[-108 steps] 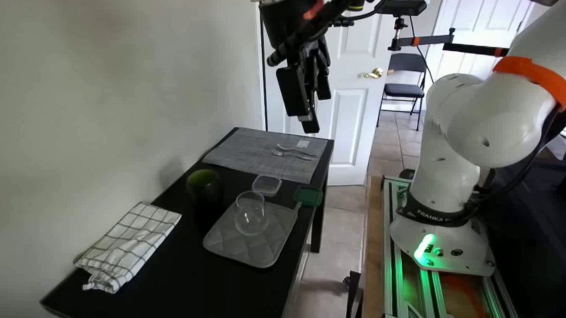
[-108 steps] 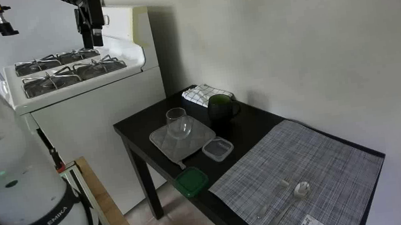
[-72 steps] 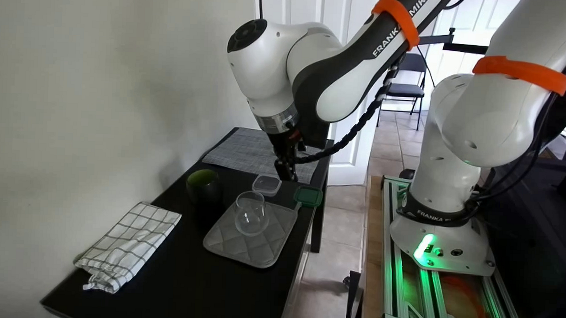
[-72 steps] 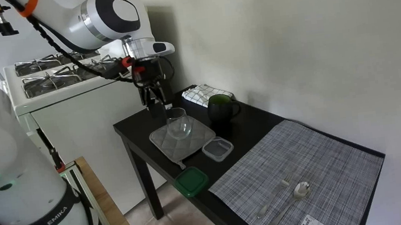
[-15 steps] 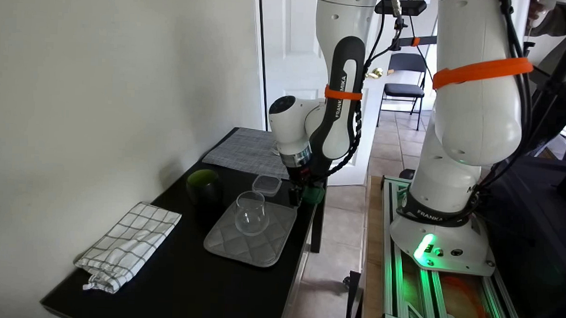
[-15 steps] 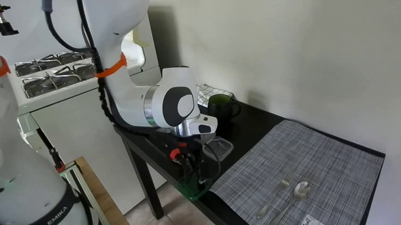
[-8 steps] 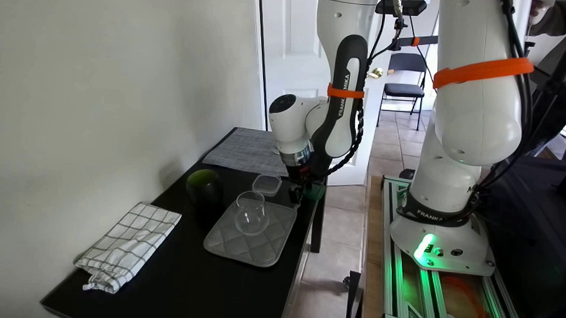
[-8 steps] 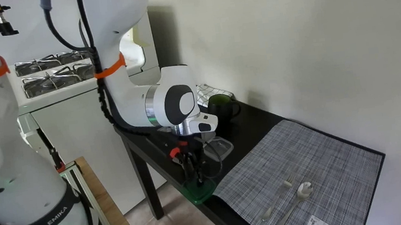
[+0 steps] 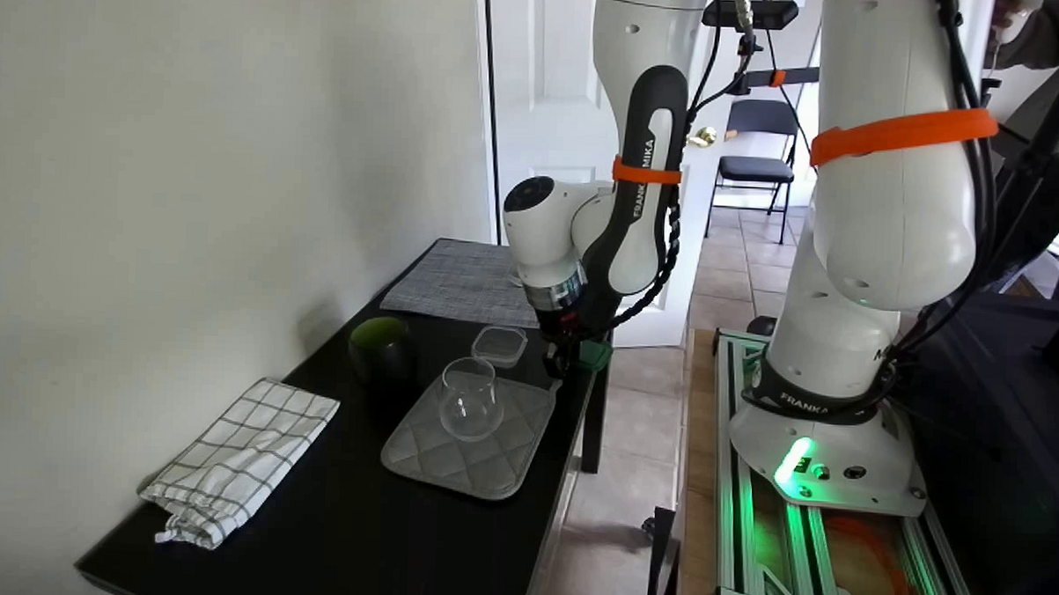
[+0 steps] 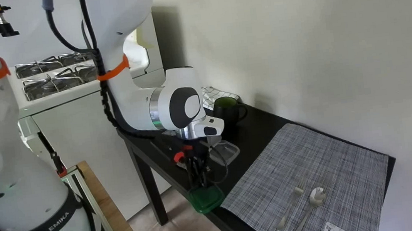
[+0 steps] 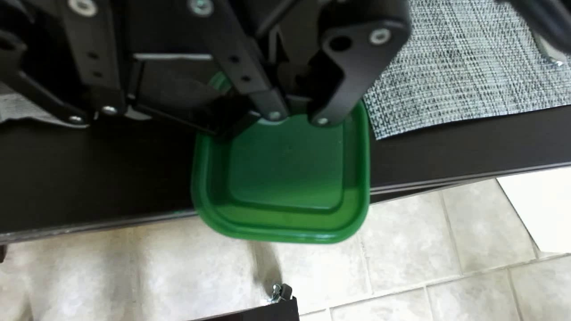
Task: Put the green lid on the clear container.
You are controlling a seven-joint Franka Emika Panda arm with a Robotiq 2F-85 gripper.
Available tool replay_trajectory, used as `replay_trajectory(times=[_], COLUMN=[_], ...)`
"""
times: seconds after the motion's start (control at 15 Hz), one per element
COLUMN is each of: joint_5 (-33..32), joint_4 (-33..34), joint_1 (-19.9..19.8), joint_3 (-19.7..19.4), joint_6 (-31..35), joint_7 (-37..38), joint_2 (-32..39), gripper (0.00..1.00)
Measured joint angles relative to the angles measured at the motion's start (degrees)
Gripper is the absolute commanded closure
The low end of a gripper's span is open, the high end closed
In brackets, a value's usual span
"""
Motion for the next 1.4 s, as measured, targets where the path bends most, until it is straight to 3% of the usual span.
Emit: replay_trajectory(times=[0.8,0.87,1.0,1.4], joint_5=[0.4,0.4,0.7,2.8], joint_4=[0.3,0.2,0.4,0.3], joint_1=[-0.8,-0.8,-0.8,-0.8], joint_3=[2.6,3.1,4.4,8.6], joint_6=[0.2,0.2,-0.6,-8.9], joint_7=[0.1,0.1,0.0,-2.0], joint_2=[-2.7,-3.4,-4.4,-5.1], gripper=[1.0,0.75,0.68,0.23])
